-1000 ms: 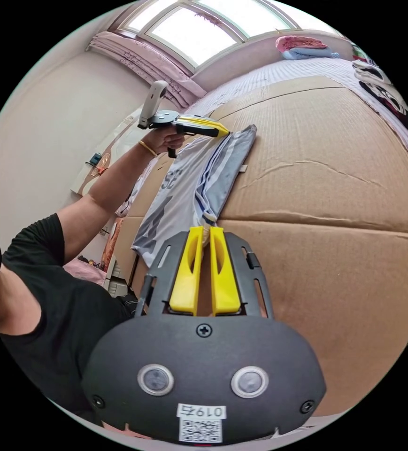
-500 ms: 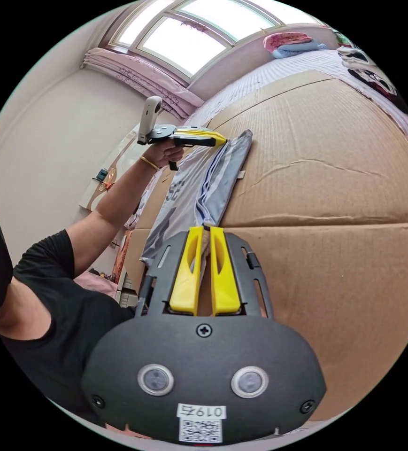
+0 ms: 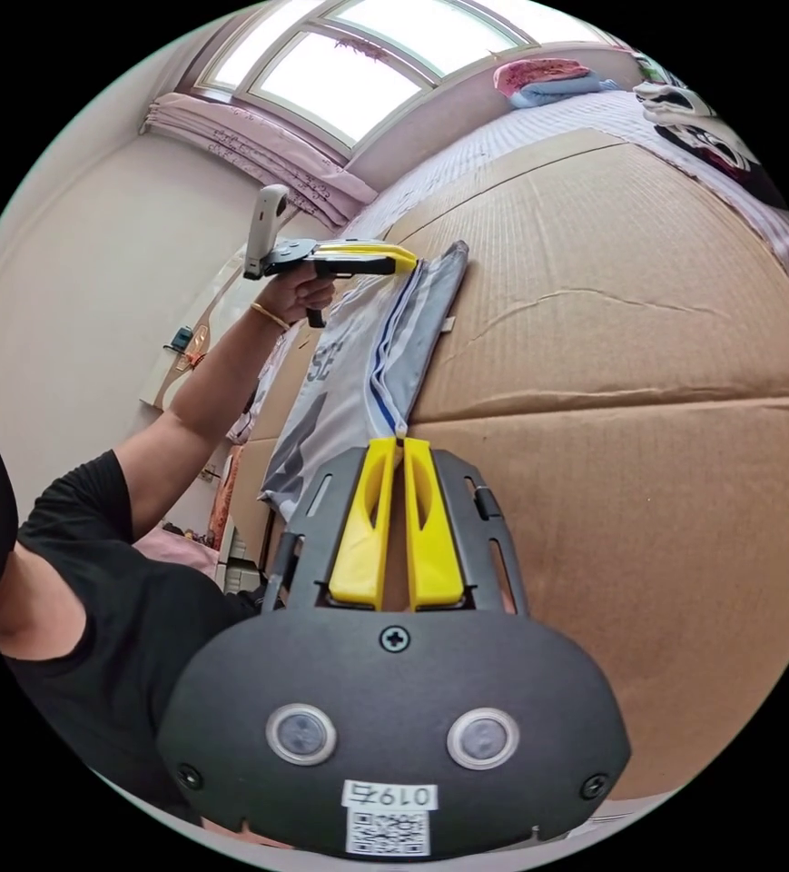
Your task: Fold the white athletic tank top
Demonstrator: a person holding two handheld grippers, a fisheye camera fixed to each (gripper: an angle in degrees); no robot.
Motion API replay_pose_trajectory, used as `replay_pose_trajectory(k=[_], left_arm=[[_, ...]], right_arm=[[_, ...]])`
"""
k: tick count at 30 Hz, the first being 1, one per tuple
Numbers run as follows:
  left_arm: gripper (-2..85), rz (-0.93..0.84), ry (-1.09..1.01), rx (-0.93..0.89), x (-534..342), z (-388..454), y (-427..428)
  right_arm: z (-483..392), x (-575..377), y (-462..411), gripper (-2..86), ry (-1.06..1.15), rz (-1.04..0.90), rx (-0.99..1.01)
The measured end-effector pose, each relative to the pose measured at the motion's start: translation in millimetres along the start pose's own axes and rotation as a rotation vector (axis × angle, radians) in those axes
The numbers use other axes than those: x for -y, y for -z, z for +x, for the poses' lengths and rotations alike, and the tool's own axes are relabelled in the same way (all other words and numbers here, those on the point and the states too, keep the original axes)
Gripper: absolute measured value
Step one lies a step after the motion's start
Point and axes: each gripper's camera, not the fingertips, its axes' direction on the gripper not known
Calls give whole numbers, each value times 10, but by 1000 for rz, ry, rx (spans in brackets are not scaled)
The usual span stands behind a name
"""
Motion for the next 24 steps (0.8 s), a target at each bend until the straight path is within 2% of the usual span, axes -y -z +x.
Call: replay_pose_trajectory(k=[8,12,18,24], left_arm=[[32,83,60,39,-654,400,619],[19,153,92,74,-1228,781,966],[10,277,71,179,-2472,2045,1383],[9,278,105,308,-3386,3448,1403]], right_arm=[[-282,-369,-287,37,24,-14,-17],[-525,-683,-310,14,97,28,-36],[-1445,-1311,-623,-5,486,44,-32],[-2526,-1942,-1479,-3,854,-51,-261]])
